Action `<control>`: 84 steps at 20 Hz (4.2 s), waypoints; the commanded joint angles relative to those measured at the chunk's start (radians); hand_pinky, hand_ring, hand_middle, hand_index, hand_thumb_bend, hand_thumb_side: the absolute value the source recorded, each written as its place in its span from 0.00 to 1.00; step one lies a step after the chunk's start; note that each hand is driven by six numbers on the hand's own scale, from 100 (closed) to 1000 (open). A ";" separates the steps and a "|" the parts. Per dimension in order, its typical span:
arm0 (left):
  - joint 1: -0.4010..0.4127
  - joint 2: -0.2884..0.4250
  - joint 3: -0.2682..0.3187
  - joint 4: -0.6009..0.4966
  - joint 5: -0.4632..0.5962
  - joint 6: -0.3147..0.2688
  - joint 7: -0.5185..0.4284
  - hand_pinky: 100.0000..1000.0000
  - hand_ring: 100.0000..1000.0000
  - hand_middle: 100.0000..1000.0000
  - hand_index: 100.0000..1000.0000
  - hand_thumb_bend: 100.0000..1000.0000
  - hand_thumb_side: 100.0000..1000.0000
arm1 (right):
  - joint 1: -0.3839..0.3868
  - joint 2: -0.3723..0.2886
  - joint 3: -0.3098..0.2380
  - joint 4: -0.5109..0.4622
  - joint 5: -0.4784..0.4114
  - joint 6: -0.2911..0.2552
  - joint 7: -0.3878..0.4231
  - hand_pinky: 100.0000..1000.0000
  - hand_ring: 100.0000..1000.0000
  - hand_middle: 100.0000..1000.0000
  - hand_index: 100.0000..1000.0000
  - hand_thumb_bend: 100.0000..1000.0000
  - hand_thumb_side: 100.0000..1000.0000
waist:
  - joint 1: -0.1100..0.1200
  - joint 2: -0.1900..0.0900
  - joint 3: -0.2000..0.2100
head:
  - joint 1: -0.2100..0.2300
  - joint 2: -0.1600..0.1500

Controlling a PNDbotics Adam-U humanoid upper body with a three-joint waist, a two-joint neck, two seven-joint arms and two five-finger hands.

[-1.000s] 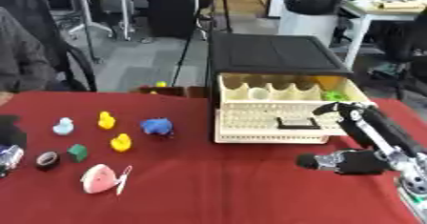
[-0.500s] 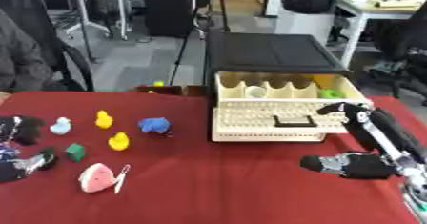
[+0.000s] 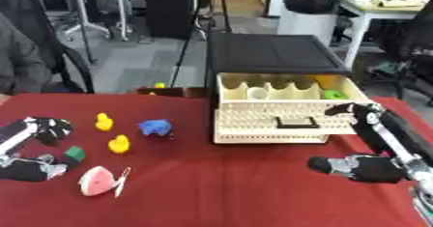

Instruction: Pick up objects from table and place into drawer.

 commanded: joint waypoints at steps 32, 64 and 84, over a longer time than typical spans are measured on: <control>-0.073 -0.094 -0.066 0.219 -0.356 -0.065 0.007 0.58 0.51 0.51 0.74 0.51 0.15 | -0.009 -0.003 0.005 -0.021 -0.003 0.004 0.013 0.00 0.00 0.00 0.75 1.00 0.78 | -0.002 -0.007 -0.013 | 0.005 0.004; -0.086 -0.092 -0.072 0.273 -0.427 -0.054 0.011 0.23 0.13 0.11 0.33 0.12 0.00 | -0.013 -0.004 0.009 -0.027 -0.002 0.011 0.015 0.00 0.00 0.00 0.74 1.00 0.78 | 0.002 -0.010 -0.015 | -0.003 0.006; -0.080 0.023 -0.010 0.012 -0.291 0.034 0.030 0.17 0.00 0.00 0.18 0.15 0.00 | -0.009 -0.006 0.007 -0.030 -0.002 0.017 0.009 0.00 0.00 0.00 0.74 1.00 0.79 | 0.005 -0.015 -0.013 | -0.017 0.008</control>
